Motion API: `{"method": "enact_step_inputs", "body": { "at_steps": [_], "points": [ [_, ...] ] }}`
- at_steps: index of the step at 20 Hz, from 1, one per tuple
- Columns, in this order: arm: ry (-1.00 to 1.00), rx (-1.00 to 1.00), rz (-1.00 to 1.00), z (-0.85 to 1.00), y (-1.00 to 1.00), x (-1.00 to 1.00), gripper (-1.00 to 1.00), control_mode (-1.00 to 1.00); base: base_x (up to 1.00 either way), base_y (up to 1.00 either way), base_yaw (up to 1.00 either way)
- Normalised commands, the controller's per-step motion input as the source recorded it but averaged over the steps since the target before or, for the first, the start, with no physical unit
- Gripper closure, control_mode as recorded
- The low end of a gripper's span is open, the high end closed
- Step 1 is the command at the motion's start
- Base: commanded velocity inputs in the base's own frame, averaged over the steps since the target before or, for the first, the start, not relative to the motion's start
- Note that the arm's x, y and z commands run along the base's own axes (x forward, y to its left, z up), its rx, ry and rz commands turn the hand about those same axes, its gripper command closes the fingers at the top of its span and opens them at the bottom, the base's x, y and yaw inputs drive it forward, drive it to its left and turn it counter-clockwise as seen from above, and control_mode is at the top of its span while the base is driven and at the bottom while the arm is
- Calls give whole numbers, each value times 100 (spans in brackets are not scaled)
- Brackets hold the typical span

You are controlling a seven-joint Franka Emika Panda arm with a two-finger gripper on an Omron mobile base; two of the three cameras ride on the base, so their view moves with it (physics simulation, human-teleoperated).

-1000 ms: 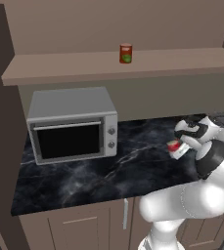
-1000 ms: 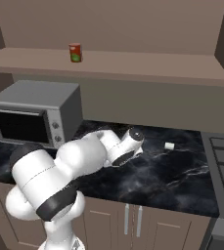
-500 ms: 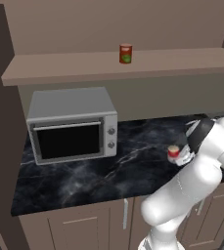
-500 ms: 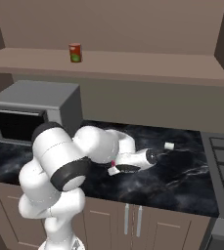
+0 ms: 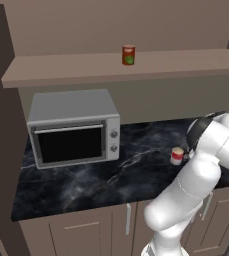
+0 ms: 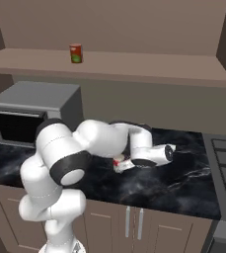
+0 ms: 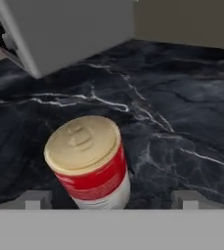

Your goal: Restock the canned food cabinet by taking the new fresh canned food from the counter and placing it in the cabinet. Then, take the old canned food from the cabinet and place it on the counter.

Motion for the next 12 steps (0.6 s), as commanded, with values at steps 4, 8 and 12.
{"method": "enact_step_inputs", "body": {
  "at_steps": [4, 8, 12],
  "points": [
    [-1, 0, 0, 100, 23, -23, -100, -100, 0, 0, 0],
    [-8, 0, 0, 100, 39, -66, -100, -100, 0, 0, 0],
    [-16, 0, 0, 76, 71, -99, -100, -100, 0, 0, 0]
  ]
}}
